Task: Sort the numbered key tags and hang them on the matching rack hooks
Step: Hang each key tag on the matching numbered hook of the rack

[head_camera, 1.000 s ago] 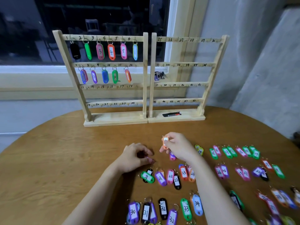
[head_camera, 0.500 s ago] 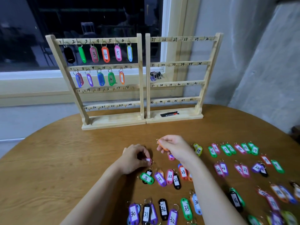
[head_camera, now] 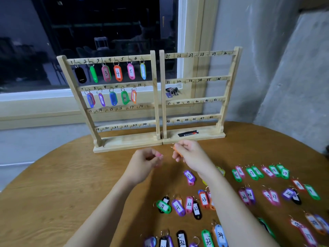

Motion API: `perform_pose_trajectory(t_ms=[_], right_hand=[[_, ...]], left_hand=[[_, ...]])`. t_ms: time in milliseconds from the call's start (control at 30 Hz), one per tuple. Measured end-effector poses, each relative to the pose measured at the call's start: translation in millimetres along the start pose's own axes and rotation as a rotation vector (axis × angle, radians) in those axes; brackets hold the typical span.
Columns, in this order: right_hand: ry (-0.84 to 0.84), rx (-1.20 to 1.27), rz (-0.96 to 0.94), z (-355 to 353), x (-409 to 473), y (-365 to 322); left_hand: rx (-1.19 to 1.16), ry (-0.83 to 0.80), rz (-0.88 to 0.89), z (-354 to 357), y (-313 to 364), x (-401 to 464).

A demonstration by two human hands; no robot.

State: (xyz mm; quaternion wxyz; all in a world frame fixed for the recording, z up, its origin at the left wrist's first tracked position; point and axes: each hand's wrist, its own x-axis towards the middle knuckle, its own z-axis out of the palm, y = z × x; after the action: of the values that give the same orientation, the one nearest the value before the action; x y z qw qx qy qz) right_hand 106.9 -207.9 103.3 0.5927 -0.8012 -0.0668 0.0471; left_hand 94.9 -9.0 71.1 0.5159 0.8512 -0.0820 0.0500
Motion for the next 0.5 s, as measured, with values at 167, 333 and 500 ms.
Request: perform_pose_trajectory(t_ms=[167,333,500], right_hand=[[0.083,0.091,-0.127,4.2,16.7,-29.2],[0.131,0.155,-0.21,3.1,36.3,-65.0],[0.19,0.134,-0.29,10.0,62.4,-90.3]], left_hand=[[-0.079,0.151,0.074,-32.5,34.8,32.0],[-0.196,0.32,0.106,-64.7,67.8,63.4],[-0.085,0.413,0.152,-89.0,86.1,86.4]])
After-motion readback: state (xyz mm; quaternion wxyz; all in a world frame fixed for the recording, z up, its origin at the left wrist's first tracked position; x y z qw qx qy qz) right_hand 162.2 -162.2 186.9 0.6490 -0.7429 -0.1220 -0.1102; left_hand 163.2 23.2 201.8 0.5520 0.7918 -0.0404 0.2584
